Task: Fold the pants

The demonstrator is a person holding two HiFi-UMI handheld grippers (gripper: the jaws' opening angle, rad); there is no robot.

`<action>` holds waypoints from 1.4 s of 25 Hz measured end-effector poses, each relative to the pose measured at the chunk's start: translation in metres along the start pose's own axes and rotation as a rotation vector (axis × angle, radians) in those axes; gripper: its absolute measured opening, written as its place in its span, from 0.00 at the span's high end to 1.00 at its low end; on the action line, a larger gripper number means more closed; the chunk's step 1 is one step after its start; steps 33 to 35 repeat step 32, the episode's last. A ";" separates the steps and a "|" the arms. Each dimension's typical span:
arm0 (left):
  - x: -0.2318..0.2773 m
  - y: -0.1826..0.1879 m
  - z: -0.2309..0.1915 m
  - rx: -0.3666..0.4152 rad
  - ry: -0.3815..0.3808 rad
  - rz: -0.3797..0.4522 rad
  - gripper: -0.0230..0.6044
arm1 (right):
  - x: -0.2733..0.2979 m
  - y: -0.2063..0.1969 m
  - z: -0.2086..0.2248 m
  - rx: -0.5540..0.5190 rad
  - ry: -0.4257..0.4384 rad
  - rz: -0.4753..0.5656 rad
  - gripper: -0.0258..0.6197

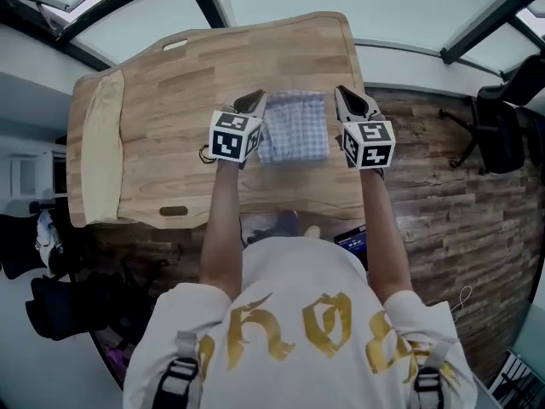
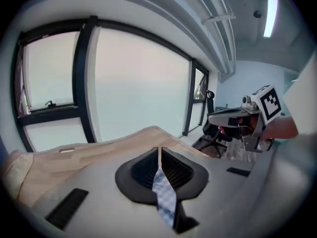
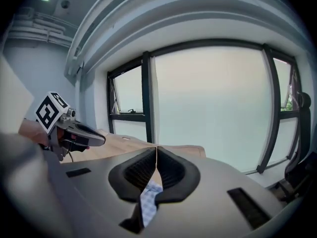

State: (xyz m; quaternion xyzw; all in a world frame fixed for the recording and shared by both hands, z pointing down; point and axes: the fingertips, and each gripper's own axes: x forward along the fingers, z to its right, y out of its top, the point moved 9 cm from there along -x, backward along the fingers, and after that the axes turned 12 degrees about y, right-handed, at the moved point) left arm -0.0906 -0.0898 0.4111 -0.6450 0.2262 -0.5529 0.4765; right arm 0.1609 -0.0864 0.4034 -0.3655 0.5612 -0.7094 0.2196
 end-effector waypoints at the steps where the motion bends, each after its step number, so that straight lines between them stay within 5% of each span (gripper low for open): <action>1: -0.012 0.001 0.004 -0.015 0.027 0.031 0.88 | -0.010 0.002 -0.007 -0.004 -0.014 0.023 0.92; 9: -0.086 -0.006 0.026 -0.219 0.182 0.225 0.89 | -0.066 0.008 -0.054 -0.028 -0.059 0.120 0.93; 35: -0.114 -0.009 0.039 -0.174 0.190 0.225 0.90 | -0.085 0.012 -0.083 -0.081 -0.021 0.127 0.93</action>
